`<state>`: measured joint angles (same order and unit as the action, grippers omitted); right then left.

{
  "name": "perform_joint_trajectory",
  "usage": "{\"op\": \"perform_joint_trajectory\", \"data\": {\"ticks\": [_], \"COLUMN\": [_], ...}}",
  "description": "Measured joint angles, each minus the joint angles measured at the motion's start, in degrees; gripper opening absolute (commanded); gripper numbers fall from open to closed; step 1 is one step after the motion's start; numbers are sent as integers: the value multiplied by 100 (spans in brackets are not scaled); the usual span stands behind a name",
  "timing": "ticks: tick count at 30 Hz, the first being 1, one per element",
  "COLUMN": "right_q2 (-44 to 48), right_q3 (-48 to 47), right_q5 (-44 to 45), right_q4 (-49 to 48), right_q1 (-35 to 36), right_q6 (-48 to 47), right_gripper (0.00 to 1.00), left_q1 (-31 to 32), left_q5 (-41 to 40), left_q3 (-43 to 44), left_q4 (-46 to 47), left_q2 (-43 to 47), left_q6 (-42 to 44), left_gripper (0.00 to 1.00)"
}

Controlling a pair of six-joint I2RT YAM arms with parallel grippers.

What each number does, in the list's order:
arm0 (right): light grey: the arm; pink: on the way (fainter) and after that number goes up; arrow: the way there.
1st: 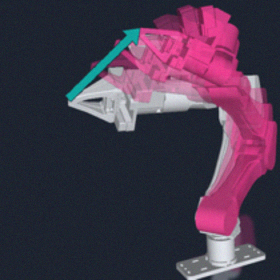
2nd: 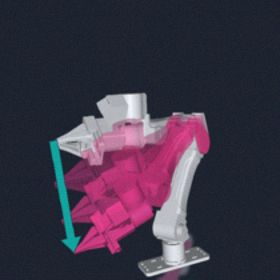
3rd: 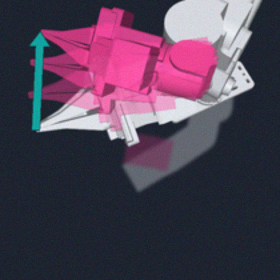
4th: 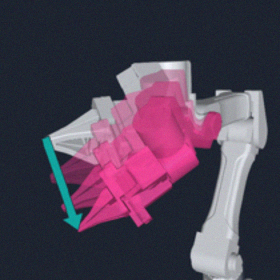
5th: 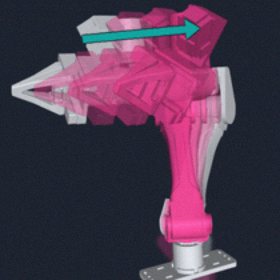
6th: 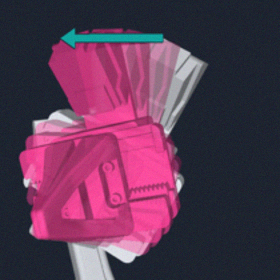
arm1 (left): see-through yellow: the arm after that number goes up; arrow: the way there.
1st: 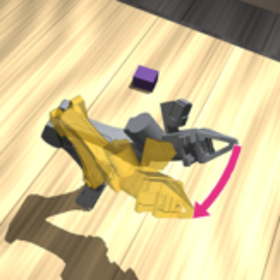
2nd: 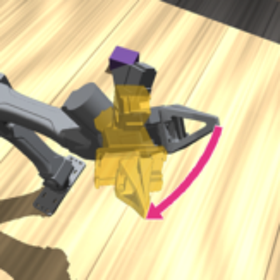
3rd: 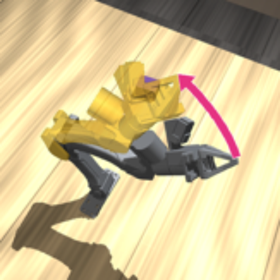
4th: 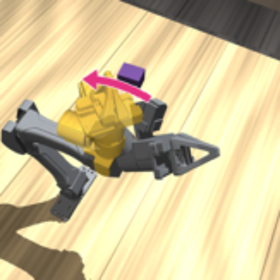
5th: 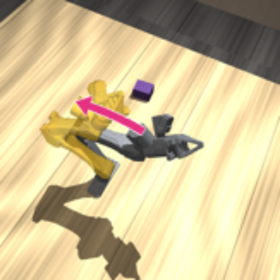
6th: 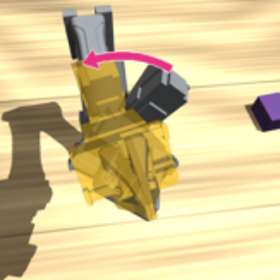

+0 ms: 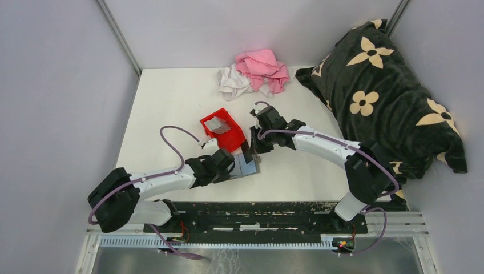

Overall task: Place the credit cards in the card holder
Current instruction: Turn over the card slot in the card holder, then insert the credit card into the card holder.

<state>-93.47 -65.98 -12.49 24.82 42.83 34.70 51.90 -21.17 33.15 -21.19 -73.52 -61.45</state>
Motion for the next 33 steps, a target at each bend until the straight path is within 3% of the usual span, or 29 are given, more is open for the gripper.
{"op": "perform_joint_trajectory", "data": {"ticks": [11,33], "right_q2": [-341,-516], "right_q3": [424,925], "right_q5": [-358,-581], "right_q4": [-691,-1408], "right_q1": [0,4], "right_q6": [350,743], "right_gripper": [1,1], "left_q1": [-2,-2], "left_q5": [-153,-549], "left_q3": [2,2], "left_q4": [-424,-737], "left_q2": [466,251], "left_q6": [-168,-210], "left_gripper": [36,32]}}
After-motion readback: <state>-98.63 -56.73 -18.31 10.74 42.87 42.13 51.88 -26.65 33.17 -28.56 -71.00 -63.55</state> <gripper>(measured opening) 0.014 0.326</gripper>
